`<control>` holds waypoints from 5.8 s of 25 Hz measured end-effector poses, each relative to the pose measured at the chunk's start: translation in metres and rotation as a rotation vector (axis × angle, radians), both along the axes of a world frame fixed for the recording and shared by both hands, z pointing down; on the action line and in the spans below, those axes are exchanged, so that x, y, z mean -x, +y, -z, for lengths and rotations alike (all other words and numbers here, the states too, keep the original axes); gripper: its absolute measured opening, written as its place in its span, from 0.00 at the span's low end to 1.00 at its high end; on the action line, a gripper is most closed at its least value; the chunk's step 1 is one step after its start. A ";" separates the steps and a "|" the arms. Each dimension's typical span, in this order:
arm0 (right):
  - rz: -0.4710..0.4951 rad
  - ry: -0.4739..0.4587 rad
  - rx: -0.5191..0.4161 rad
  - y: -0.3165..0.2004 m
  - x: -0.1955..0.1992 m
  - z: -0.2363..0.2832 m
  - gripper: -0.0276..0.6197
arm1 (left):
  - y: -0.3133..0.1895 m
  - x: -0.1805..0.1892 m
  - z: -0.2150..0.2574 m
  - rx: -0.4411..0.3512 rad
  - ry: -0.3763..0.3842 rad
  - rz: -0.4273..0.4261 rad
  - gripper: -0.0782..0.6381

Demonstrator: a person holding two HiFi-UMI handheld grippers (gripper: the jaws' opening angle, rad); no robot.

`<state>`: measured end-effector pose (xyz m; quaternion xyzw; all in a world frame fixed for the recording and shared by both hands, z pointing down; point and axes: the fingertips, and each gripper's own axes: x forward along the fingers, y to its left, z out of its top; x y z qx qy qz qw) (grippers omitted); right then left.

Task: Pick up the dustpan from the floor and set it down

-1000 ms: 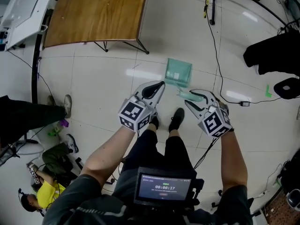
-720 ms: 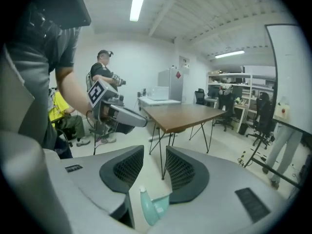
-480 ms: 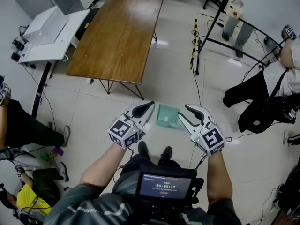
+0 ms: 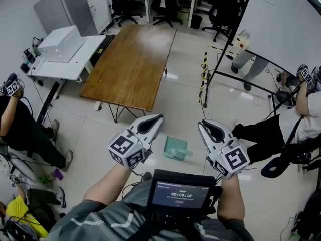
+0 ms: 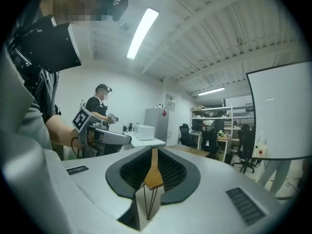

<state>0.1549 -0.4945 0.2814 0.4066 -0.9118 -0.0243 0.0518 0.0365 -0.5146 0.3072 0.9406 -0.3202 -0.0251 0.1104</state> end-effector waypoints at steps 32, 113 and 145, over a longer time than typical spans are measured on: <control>-0.092 -0.059 -0.033 0.046 -0.019 0.072 0.07 | 0.045 -0.003 0.063 -0.089 0.001 0.004 0.14; -0.102 -0.128 0.007 0.934 0.077 0.007 0.07 | 0.973 0.162 0.011 0.017 -0.045 0.131 0.14; -0.268 -0.010 0.012 1.428 0.473 0.100 0.07 | 1.431 0.534 0.070 -0.024 0.033 -0.087 0.14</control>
